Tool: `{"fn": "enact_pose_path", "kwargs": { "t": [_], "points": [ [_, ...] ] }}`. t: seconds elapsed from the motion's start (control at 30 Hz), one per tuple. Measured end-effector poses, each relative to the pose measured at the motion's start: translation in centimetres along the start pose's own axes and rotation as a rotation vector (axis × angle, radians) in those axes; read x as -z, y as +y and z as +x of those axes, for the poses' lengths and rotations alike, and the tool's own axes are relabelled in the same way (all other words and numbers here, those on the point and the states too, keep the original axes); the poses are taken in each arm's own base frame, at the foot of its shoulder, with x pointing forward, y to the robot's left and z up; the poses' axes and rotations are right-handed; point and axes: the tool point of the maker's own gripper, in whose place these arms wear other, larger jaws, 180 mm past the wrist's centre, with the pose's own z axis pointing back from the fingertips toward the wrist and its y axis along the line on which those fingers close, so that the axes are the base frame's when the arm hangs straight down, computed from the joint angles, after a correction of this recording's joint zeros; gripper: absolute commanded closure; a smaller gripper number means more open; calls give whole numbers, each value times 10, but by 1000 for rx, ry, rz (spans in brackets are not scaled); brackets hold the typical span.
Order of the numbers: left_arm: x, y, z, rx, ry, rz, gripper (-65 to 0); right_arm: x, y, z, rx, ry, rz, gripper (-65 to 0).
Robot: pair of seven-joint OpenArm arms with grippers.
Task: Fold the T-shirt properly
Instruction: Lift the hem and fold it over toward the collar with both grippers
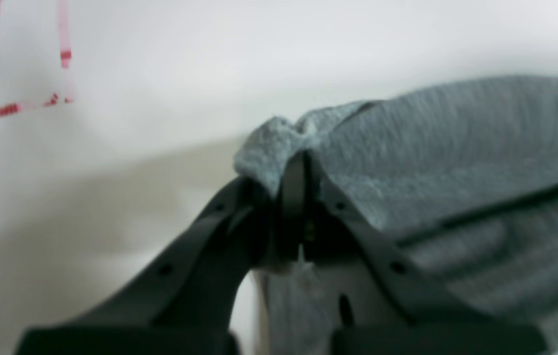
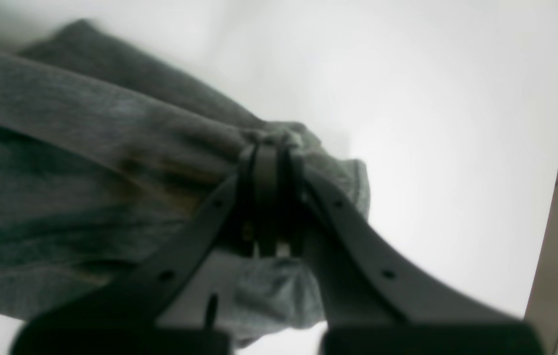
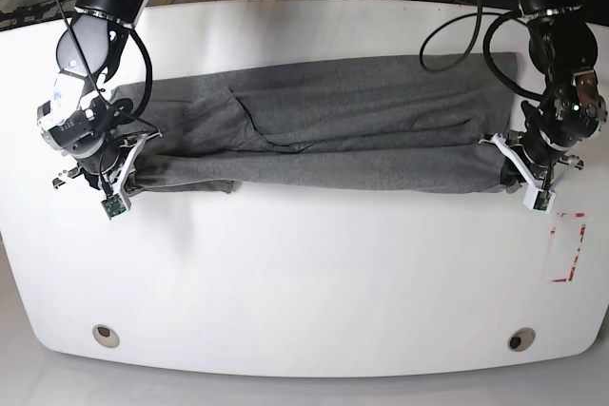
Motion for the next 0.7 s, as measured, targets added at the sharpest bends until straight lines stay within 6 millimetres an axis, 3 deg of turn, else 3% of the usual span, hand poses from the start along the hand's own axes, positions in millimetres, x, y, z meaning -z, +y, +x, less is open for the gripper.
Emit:
{"fn": "enact_pose_path", "kwargs": {
  "t": [0.37,0.6,0.7],
  "points": [
    [-31,-26,-55,48,99,-30,-3,-5,17,-61,105,114,24,-8],
    [-39,-31,-88,46,178,-43,-22,-6,20,-73,109,141,28,-185],
    [-39,-31,-91,52,188,-41,-160,-9,13,-76,148,129,10,-292]
  ]
}}
